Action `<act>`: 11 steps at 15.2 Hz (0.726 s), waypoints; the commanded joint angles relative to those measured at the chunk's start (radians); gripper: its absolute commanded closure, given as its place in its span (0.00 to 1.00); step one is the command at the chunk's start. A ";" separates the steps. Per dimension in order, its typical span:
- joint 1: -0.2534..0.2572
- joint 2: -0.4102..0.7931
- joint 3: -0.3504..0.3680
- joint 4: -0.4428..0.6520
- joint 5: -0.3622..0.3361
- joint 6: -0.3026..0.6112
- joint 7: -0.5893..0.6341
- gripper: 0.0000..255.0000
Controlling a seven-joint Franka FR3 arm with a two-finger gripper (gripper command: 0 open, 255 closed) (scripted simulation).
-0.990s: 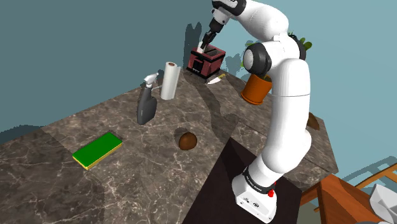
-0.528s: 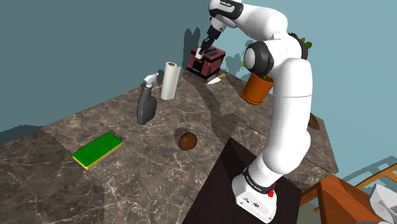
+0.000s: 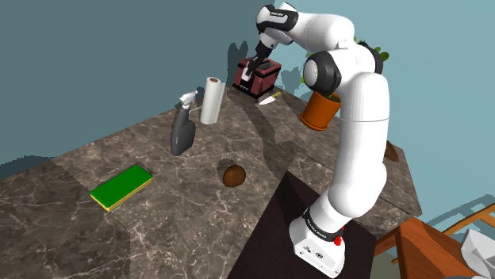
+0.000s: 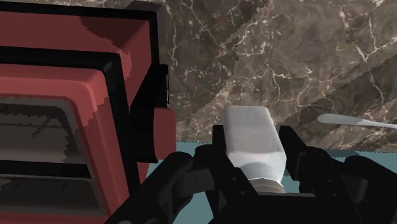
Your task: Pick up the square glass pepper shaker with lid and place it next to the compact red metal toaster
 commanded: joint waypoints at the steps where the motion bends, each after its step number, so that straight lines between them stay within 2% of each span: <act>1: 0.004 0.001 0.001 -0.024 0.003 0.024 -0.007 1.00; 11: 0.014 0.023 0.015 -0.124 0.029 0.138 -0.046 1.00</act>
